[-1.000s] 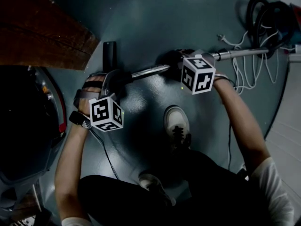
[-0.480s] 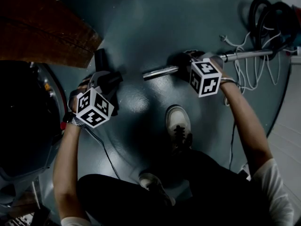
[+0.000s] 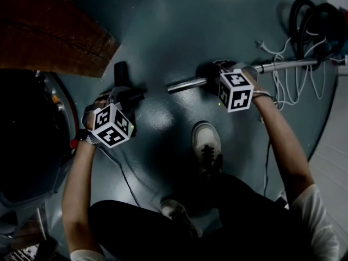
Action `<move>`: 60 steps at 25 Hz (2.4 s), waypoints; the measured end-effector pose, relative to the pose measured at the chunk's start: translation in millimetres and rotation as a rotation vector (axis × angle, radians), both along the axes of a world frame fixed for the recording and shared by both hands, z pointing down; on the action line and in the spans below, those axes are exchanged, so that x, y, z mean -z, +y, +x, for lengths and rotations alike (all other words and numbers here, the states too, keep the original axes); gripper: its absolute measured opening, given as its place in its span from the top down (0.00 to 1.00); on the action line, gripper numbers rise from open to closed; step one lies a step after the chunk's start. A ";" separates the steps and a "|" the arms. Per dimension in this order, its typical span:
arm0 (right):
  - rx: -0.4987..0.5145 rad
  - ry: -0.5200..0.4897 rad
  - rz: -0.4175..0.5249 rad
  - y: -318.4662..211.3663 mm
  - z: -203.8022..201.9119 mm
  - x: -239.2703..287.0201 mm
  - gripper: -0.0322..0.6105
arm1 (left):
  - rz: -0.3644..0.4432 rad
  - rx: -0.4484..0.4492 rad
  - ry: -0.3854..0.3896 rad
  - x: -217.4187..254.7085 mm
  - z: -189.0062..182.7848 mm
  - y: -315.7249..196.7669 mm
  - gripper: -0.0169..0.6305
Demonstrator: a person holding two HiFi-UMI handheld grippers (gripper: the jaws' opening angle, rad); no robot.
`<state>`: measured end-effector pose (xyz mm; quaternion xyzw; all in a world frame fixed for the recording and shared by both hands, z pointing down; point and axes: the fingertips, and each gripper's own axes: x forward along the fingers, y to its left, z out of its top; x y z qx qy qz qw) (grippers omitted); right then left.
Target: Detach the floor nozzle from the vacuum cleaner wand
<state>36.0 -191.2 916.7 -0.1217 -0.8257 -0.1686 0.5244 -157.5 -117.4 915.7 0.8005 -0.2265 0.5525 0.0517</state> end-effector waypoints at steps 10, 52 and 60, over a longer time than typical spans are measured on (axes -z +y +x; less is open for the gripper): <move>0.060 0.079 -0.040 26.8 11.5 -23.4 0.71 | 0.007 0.090 -0.041 -12.9 -15.8 -8.9 0.71; -0.093 -0.106 -0.142 28.7 17.6 -11.2 0.56 | 0.058 0.166 0.073 -27.2 -8.9 -24.7 0.64; -0.173 -0.231 -0.159 13.2 10.3 15.5 0.56 | 0.075 0.177 0.157 -11.1 3.8 -26.2 0.53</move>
